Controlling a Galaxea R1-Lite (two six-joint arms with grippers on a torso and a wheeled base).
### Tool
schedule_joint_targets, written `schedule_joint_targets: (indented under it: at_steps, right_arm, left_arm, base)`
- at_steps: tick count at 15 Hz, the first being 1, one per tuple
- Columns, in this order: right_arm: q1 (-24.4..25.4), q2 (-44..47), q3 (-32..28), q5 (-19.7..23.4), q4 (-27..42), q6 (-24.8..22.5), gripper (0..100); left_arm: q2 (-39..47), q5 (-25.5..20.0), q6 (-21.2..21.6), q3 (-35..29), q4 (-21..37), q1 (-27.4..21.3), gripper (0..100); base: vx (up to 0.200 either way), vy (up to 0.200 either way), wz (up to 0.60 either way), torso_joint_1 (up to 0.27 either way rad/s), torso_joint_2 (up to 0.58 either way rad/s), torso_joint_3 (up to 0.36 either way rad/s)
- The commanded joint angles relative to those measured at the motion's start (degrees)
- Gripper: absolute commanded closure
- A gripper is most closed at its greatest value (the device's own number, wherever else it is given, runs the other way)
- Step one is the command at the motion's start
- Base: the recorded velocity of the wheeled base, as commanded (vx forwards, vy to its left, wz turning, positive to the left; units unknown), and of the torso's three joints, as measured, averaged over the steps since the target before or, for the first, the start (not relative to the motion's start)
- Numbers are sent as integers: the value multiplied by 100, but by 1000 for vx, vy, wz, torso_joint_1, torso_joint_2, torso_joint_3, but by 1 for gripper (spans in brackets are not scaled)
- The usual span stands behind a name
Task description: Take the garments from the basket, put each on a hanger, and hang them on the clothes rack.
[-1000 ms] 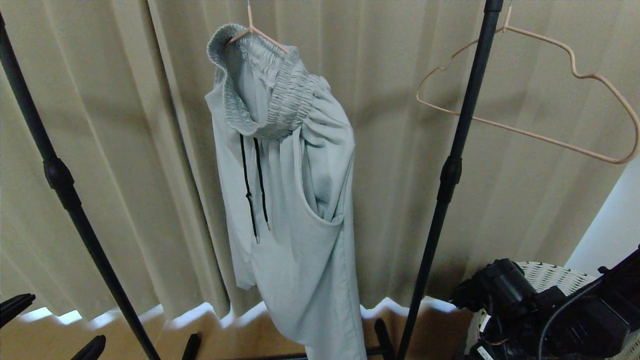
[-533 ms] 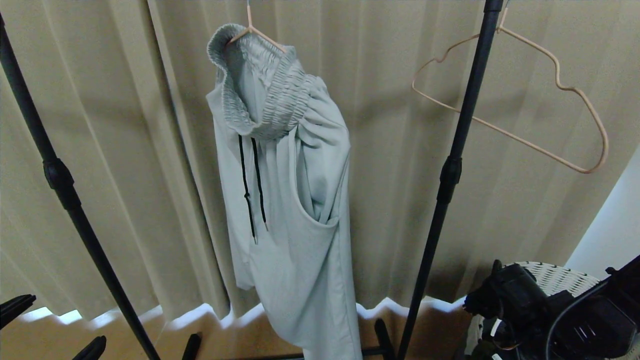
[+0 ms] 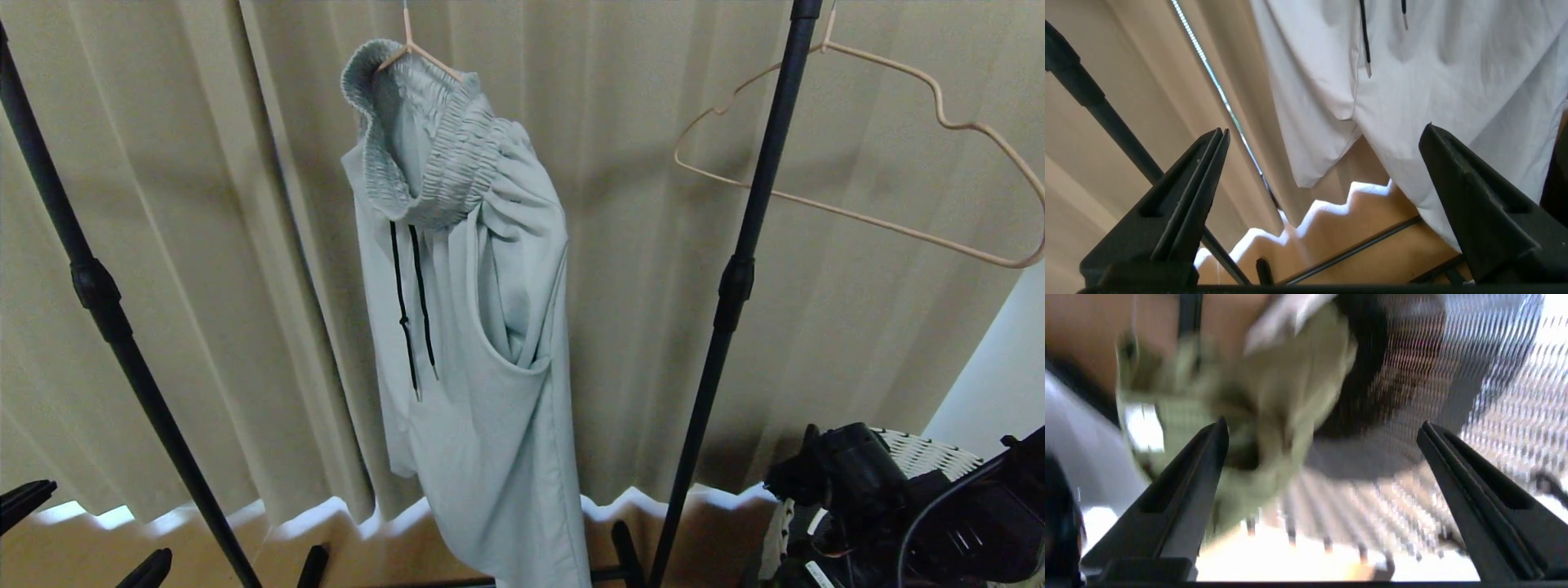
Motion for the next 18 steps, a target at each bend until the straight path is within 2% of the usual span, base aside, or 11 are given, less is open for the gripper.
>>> schedule_joint_targets:
  at_steps: [1, 2, 3, 10, 14, 18]
  right_arm:
    - [-6, 447, 150, -3, -323, -3, 0]
    - [-6, 500, 229, -3, -402, 6, 0]
    - [-15, 508, 273, -3, -446, 6, 100]
    - [-147, 218, 282, 85, -454, 146, 100]
    - [-129, -766, 273, 313, -384, 243, 100]
    - [-50, -2128, 141, 498, 257, 234, 100]
  left_arm:
    - [-9, 0, 1, -6, -1, 5, 0]
    - [-9, 0, 1, -6, -1, 5, 0]
    - [-9, 0, 1, -6, -1, 5, 0]
    - [9, 0, 1, 3, -1, 5, 0]
    - [17, 0, 1, -6, -1, 5, 0]
    - [17, 0, 10, 3, -1, -4, 0]
  base:
    - [0, 0, 0, 0, 0, 0]
    - [0, 0, 0, 0, 0, 0]
    - [0, 0, 0, 0, 0, 0]
    - [0, 0, 0, 0, 0, 0]
    - [0, 0, 0, 0, 0, 0]
    - [0, 0, 0, 0, 0, 0]
